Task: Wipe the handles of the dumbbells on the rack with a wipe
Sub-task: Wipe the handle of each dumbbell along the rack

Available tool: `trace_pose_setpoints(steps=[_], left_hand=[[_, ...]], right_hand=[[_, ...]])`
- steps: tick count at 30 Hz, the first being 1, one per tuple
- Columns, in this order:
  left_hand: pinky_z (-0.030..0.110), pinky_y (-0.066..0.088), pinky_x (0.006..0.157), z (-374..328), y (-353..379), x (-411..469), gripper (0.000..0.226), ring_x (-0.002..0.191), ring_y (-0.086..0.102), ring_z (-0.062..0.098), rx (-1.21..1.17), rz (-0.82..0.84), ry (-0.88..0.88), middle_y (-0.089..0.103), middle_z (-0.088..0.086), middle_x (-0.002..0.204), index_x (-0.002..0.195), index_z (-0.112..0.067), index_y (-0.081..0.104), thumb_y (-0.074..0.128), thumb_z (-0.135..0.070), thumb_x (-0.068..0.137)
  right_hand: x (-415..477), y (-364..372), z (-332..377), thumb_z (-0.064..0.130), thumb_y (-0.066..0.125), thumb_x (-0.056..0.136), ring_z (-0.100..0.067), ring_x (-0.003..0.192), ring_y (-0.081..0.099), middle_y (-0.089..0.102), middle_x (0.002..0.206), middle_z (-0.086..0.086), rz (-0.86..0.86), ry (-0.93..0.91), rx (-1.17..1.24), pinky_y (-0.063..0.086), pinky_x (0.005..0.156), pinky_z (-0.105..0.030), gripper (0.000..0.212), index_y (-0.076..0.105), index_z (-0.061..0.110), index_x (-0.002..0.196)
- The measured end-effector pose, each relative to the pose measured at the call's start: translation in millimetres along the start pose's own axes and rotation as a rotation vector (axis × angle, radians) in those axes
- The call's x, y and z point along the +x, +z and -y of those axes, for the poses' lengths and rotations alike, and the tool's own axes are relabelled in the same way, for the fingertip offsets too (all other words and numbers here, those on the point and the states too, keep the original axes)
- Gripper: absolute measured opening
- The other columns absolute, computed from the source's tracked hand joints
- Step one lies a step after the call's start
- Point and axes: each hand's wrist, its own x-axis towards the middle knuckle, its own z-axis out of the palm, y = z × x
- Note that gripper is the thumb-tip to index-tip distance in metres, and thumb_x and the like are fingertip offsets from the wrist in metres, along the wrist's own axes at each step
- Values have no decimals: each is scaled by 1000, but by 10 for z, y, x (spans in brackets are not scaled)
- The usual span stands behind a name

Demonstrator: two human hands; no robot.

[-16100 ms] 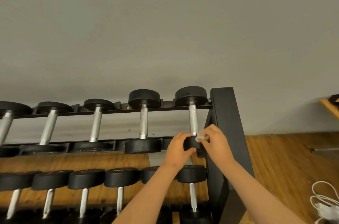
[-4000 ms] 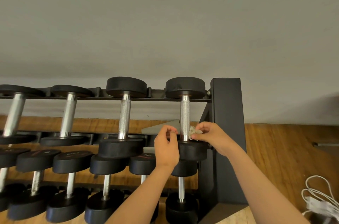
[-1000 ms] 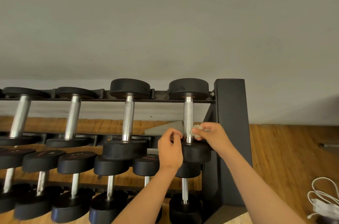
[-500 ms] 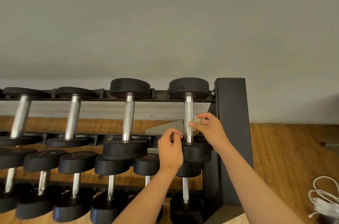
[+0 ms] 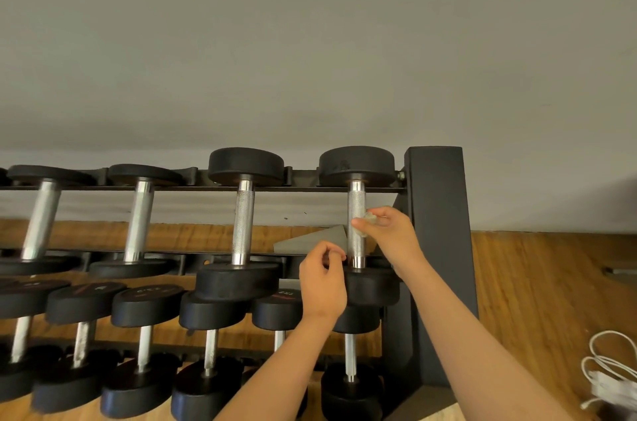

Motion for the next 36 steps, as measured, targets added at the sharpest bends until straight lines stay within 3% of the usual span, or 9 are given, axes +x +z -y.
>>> trace_pose_setpoints(steps=[4,6,9,14,19,24,30,36], left_hand=[[10,45,69,4,1,-5,23,73,58,3,-11,6,-11,60,-3,72,78,-7,62,48,-1,95],[10,45,69,25,2,10,24,74,59,2,-4,7,-14,60,-3,72,78,-9,62,48,-2,95],[11,46,69,27,5,7,24,74,59,4,2,8,-17,61,-3,73,77,-10,62,48,-3,95],[12,46,70,34,-4,9,24,74,59,6,-8,15,-11,61,-3,73,77,-10,62,48,-3,95],[13,47,71,27,-1,2,24,74,59,5,1,16,-16,61,-4,73,77,-13,62,49,-4,95],[13,47,70,37,-7,9,24,74,59,6,-8,21,-13,61,-3,72,77,-11,62,49,-4,95],[11,46,70,34,-1,15,23,76,60,7,-5,18,-26,62,0,74,78,-9,63,49,-5,95],[12,47,72,41,-12,11,23,77,60,7,4,34,-19,62,-1,74,78,-11,63,49,-5,95]], right_hand=[[-10,-54,-56,25,74,83,-6,71,59,64,73,0,-79,-40,-5,48,73,-23,29,66,-3,82],[21,-29,-11,24,73,84,-4,80,60,65,85,4,-87,-39,12,48,75,-21,23,67,4,94],[69,57,78,25,75,82,-2,91,54,58,100,9,-101,-5,67,41,73,-15,36,56,14,110],[70,-8,11,23,74,83,-8,77,55,58,79,2,-169,-17,40,41,73,-23,24,54,10,83],[144,81,175,24,75,82,0,85,53,58,92,9,-156,7,117,38,67,-14,29,56,10,99],[135,90,111,22,75,82,-6,85,59,64,90,-1,-221,-18,130,41,71,-16,23,55,10,86],[217,206,274,23,76,81,-5,81,58,62,90,2,-280,-4,191,41,67,-16,30,57,9,99],[203,226,183,22,73,84,-10,74,62,66,75,0,-355,-46,182,52,83,-30,16,65,9,81]])
